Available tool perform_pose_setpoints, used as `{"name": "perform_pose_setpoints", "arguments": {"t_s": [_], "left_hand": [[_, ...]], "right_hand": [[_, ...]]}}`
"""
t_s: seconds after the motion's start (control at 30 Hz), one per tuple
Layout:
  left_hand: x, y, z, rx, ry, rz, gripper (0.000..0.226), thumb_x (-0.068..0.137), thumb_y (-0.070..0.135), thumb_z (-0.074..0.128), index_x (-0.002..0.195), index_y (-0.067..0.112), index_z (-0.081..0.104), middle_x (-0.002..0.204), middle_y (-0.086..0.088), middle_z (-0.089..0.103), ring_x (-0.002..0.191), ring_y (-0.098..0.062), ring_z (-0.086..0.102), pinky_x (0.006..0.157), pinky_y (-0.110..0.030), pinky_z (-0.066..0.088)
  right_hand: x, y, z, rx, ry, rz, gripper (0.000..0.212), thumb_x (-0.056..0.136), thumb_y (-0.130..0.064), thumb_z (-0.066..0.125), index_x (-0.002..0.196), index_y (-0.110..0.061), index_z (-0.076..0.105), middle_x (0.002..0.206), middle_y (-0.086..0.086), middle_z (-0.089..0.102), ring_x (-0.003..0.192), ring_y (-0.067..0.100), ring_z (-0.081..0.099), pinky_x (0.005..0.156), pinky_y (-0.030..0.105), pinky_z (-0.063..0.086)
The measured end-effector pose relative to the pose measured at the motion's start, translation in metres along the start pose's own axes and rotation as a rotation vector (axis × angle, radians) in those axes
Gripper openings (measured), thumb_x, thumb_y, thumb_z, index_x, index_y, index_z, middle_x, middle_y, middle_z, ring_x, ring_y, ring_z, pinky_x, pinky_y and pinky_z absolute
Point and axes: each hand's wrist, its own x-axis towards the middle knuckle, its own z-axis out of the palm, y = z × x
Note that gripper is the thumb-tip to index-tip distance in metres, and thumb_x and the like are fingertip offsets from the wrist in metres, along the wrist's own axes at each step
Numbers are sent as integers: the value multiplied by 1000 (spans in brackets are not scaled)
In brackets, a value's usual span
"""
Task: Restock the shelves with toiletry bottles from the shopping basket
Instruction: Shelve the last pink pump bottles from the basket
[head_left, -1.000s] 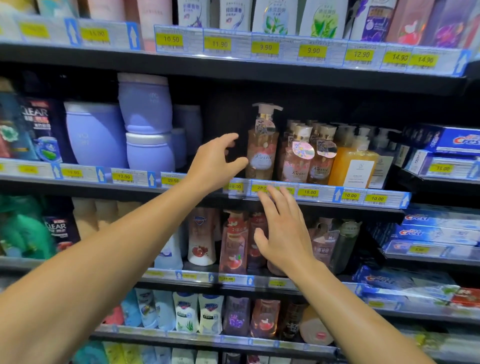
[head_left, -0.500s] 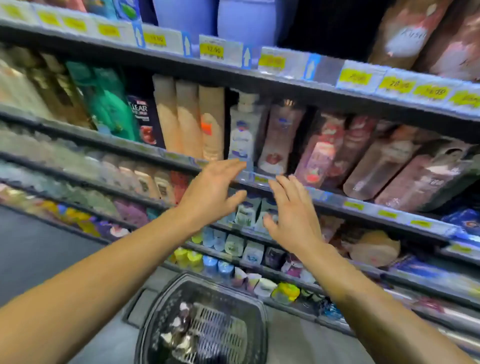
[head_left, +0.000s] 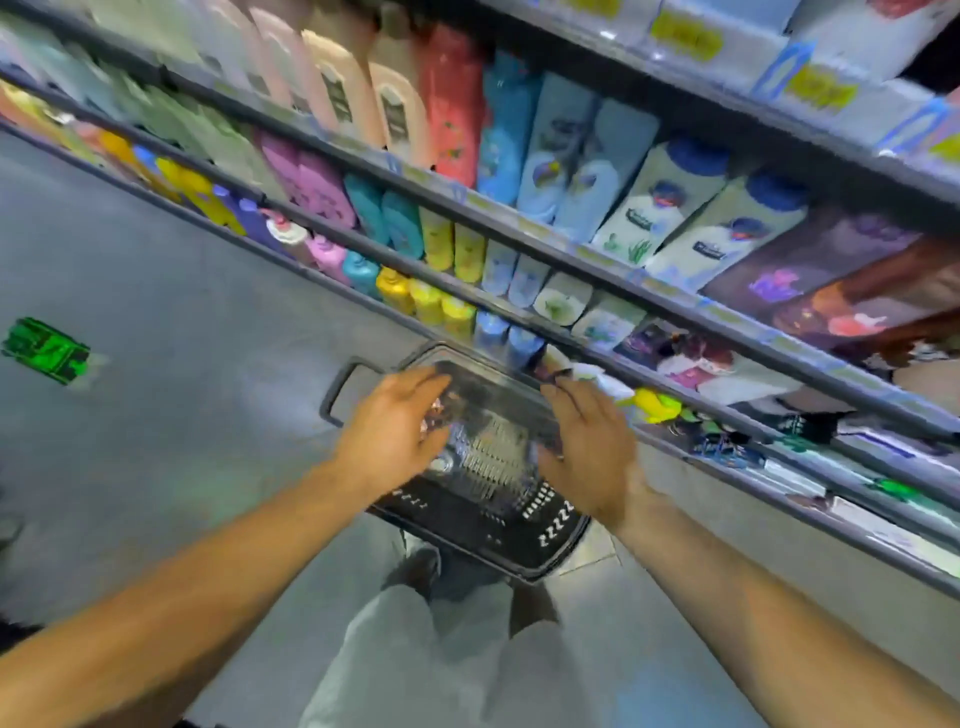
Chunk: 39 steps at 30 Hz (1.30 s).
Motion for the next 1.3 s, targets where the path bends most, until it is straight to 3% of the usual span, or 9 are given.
{"name": "perform_pose_setpoints", "arguments": {"t_s": [0.17,0.27,0.47,0.63,0.9,1.03,1.17,1.3], "left_hand": [[-11,-66,71,-45,-115,-145,62,82,20,71,139,7,50,142,-17,51,129,-36,48,109,-41,37],[-10,-98,114,-110,-182,-289,64,87,26,66,146,19,42,150,-8,43,138,-28,38,114,-37,32],[10,-145,188,-92,-183,-383,57,86,23,66,140,14,50,139,-9,54,127,-31,49,107,-41,42],[33,-185,252,-118,-228,-428,55,87,25,63,140,17,48,139,-5,52,125,-32,49,99,-44,48],[80,-238,354,-141,-176,-438,58,86,10,67,140,7,47,141,-15,49,125,-35,51,103,-47,46],[105,-262,395,-132,-171,-484,65,86,11,65,145,15,39,144,-12,46,129,-32,47,104,-47,44],[115,-279,425,-116,-116,-487,66,82,6,67,142,22,43,139,-5,50,129,-24,46,108,-41,40],[117,-287,442,-113,-51,-552,46,85,3,63,127,19,54,125,-3,57,118,-22,53,103,-36,43]], "right_hand": [[16,-4,80,117,-94,29,68,68,-13,77,130,5,56,132,25,55,118,44,54,101,48,43],[24,-3,121,128,-111,49,64,62,-7,73,124,1,60,122,22,61,108,40,59,94,39,46],[63,14,202,73,-311,55,68,77,-18,70,138,1,46,140,21,45,128,40,42,110,44,33],[105,26,275,62,-383,56,71,83,-27,68,144,-7,38,144,13,40,133,34,36,110,41,32],[177,40,394,155,-395,56,69,88,-33,65,146,-13,33,147,10,37,134,32,37,109,44,37],[216,49,440,155,-365,43,72,88,-33,66,148,-21,29,145,6,39,131,27,42,104,41,41],[252,51,479,162,-333,17,76,87,-29,69,150,-24,27,145,5,40,129,26,45,100,38,45],[268,50,510,194,-271,-10,72,90,-24,65,152,-26,28,140,9,47,127,30,46,99,40,46]]}}
